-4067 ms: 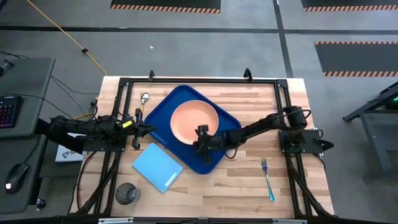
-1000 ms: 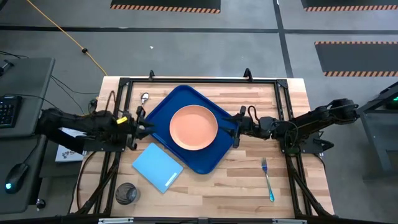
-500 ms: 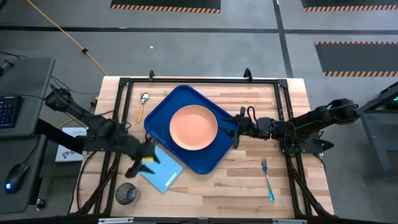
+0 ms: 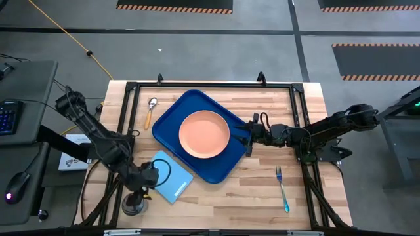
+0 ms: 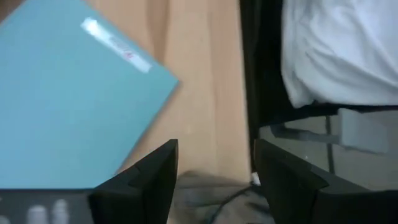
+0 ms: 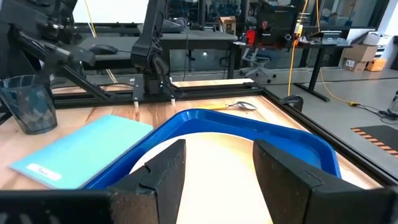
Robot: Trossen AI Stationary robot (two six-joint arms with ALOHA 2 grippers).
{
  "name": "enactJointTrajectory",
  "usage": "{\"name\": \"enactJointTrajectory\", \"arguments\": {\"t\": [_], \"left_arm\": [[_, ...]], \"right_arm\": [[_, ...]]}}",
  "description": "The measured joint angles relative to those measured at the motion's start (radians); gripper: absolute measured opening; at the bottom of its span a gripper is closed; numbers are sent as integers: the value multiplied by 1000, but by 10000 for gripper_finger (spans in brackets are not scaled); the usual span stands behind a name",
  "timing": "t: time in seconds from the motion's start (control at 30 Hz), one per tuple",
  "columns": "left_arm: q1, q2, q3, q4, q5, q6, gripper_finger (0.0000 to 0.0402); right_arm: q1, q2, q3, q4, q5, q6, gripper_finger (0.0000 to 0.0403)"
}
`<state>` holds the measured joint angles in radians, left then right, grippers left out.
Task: Pick and place plate/cup/fork/spoon on tray
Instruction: Put the blue glass on the blue serving tray to the top left of the light orange plate
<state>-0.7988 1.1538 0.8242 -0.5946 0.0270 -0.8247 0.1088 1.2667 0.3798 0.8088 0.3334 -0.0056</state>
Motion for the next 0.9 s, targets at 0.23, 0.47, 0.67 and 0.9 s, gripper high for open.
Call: {"name": "enactJointTrajectory", "arguments": {"t": [0.23, 0.47, 0.67, 0.9], "left_arm": [[-71, -7, 1, 94, -27, -150, 181], [-173, 15, 1, 84, -218, -124, 159], [-209, 23, 1, 32, -241, -89, 144], [-232, 4, 1, -96, -247, -89, 121]], "right_arm": [[0, 0, 0, -4, 0, 8, 179], [0, 0, 0, -8, -1, 11, 179], [0, 0, 0, -61, -11, 81, 179], [0, 0, 0, -105, -11, 127, 179]]}}
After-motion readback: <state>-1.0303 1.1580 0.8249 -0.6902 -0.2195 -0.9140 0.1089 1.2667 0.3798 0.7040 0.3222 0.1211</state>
